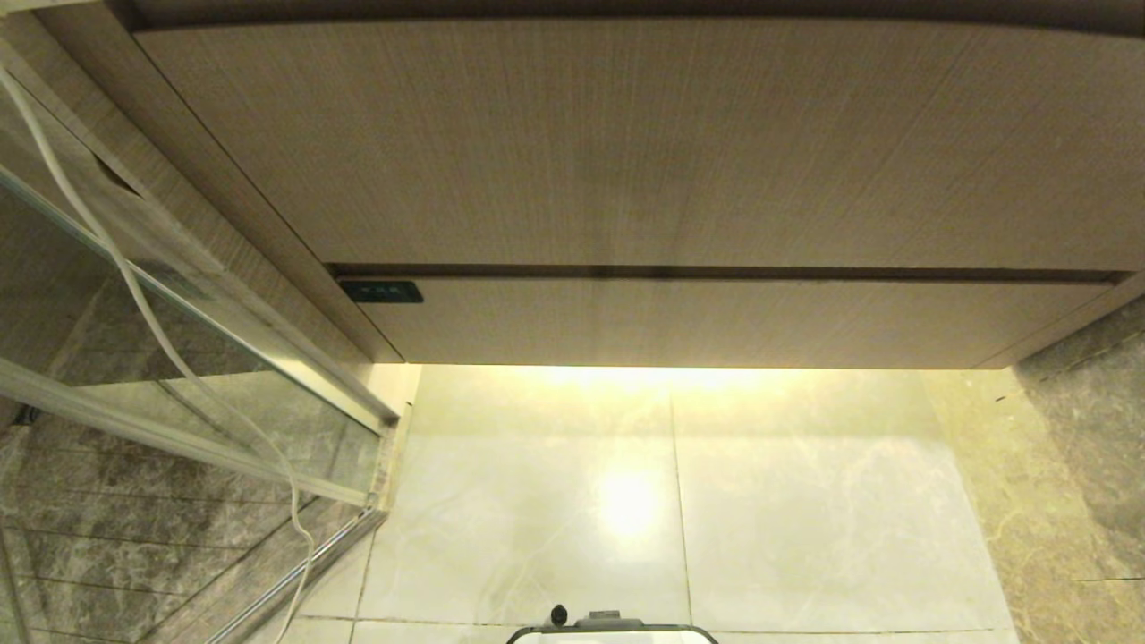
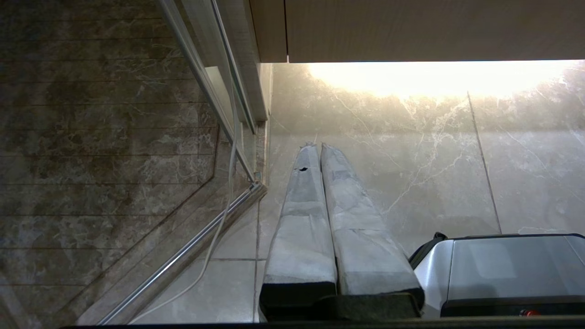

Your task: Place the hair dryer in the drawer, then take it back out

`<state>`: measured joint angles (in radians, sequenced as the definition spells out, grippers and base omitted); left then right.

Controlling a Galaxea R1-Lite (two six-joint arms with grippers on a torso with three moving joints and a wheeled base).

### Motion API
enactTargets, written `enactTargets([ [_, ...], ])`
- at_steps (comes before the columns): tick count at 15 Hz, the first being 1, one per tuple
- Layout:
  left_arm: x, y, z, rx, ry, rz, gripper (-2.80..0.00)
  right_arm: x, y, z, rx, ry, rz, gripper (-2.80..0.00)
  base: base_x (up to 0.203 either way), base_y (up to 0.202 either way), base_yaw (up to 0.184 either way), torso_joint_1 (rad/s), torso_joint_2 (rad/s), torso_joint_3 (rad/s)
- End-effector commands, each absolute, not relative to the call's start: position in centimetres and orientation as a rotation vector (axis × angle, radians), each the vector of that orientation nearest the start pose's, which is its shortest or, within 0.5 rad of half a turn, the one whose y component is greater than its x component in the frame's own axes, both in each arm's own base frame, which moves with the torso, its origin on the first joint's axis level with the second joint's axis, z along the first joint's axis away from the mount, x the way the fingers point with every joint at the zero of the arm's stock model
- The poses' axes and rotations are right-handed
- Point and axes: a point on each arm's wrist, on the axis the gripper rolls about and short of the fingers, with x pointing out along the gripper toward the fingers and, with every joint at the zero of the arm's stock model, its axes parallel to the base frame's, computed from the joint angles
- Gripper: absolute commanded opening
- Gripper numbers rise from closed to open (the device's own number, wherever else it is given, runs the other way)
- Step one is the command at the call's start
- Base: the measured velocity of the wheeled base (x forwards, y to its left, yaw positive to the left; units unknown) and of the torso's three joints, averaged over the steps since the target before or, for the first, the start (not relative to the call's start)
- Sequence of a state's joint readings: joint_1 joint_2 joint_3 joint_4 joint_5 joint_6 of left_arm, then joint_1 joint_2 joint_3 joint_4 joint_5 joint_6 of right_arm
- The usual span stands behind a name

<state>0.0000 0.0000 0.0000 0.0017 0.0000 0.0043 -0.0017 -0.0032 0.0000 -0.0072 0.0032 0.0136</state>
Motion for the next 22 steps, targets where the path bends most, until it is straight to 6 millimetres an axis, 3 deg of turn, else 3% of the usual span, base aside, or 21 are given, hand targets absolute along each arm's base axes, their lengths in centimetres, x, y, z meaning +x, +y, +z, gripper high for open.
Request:
enactTargets([
  [1, -2.27, 0.00, 7.49, 0.005, 0.003, 0.000, -2.80, -2.28, 0.01, 7.53, 0.012, -0.008, 0.002, -2.80, 0.000, 0.000, 0.000, 0.000, 0.00, 0.000],
  [22, -2.28, 0.00, 7.49, 0.005, 0.002, 0.000, -2.80, -2.29, 0.01, 7.58, 0.014, -0.009, 0.002, -2.80, 0.000, 0.000, 0.000, 0.000, 0.00, 0.000],
])
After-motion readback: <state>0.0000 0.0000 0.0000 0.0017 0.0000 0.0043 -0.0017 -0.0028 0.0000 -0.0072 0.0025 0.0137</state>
